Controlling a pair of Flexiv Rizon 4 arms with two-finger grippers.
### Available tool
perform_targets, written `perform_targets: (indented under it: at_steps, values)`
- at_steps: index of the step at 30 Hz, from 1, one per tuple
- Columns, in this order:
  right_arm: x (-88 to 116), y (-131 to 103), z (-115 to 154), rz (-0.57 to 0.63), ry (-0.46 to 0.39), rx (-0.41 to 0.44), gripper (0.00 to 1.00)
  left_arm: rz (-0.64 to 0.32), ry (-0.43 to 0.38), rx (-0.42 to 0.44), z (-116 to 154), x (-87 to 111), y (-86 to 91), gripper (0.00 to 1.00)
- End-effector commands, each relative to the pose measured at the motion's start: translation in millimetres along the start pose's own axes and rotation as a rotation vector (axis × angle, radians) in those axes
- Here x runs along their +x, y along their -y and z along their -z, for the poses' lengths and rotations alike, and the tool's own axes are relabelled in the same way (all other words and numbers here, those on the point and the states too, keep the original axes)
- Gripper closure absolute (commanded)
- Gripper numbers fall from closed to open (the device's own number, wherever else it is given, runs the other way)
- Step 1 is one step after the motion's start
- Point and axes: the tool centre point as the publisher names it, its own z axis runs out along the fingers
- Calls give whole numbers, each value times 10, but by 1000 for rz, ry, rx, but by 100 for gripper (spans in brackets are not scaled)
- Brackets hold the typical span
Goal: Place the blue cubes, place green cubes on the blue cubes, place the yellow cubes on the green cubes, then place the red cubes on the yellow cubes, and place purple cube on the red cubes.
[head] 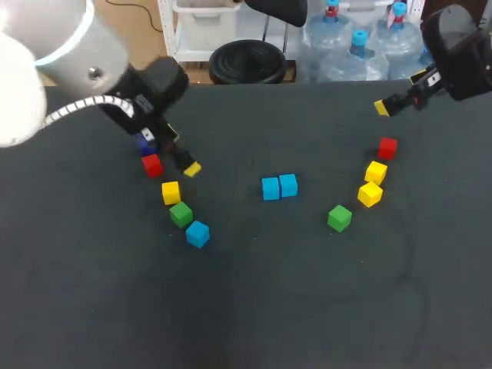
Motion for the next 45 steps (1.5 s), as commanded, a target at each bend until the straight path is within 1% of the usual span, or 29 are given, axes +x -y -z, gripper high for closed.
perform_targets:
  at_steps: [1, 2, 13, 14, 15, 16, 18, 19, 20, 23, 26, 28, 32, 34, 37, 38, 40, 41, 44, 45]
  values:
    - [14, -25, -8, -1, 5, 13, 0, -373, -496, 145, -98, -79, -11, 0]
    - [14, -25, -8, -1, 5, 13, 0, -319, -441, 159, -84, -94, -18, 0]
    - [14, -25, -8, -1, 5, 13, 0, -319, -441, 159, -84, -94, -18, 0]
    - [14, -25, -8, -1, 5, 13, 0, -392, -483, 147, -80, -119, -1, 0]
    - [14, -25, -8, -1, 5, 13, 0, -431, -501, 141, -87, -138, 7, 0]
    - [14, -25, -8, -1, 5, 13, 0, -486, -561, 79, -89, -174, 25, 0]
    - [14, -25, -8, -1, 5, 13, 0, -620, -640, 41, -166, -233, 67, 0]
    - [14, -25, -8, -1, 5, 13, 0, -650, -660, 19, -201, -243, 85, 0]
    - [14, -25, -8, -1, 5, 13, 0, -701, -666, 16, -240, -250, 105, 0]
    - [14, -25, -8, -1, 5, 13, 0, -760, -708, 6, -343, -189, 106, 0]
    - [14, -25, -8, -1, 5, 13, 0, -782, -746, 5, -407, -103, 131, 0]
    - [14, -25, -8, -1, 5, 13, 0, -766, -737, -14, -393, -39, 167, 0]
    - [14, -25, -8, -1, 5, 13, 0, -725, -722, -69, -363, 94, 326, 0]
    - [14, -25, -8, -1, 5, 13, 0, -696, -688, -95, -344, 189, 382, 0]
    - [14, -25, -8, -1, 5, 13, 0, -684, -638, -136, -323, 308, 478, 0]
    - [14, -25, -8, -1, 5, 13, 0, -683, -620, -139, -331, 354, 501, 0]
    - [14, -25, -8, -1, 5, 13, 0, -682, -611, -137, -360, 419, 524, 0]
    - [14, -25, -8, -1, 5, 13, 0, -689, -589, -124, -397, 495, 553, 0]
    - [14, -25, -8, -1, 5, 13, 0, -741, -553, -96, -448, 569, 586, 0]
    - [14, -25, -8, -1, 5, 13, 0, -774, -525, -88, -462, 578, 598, 0]
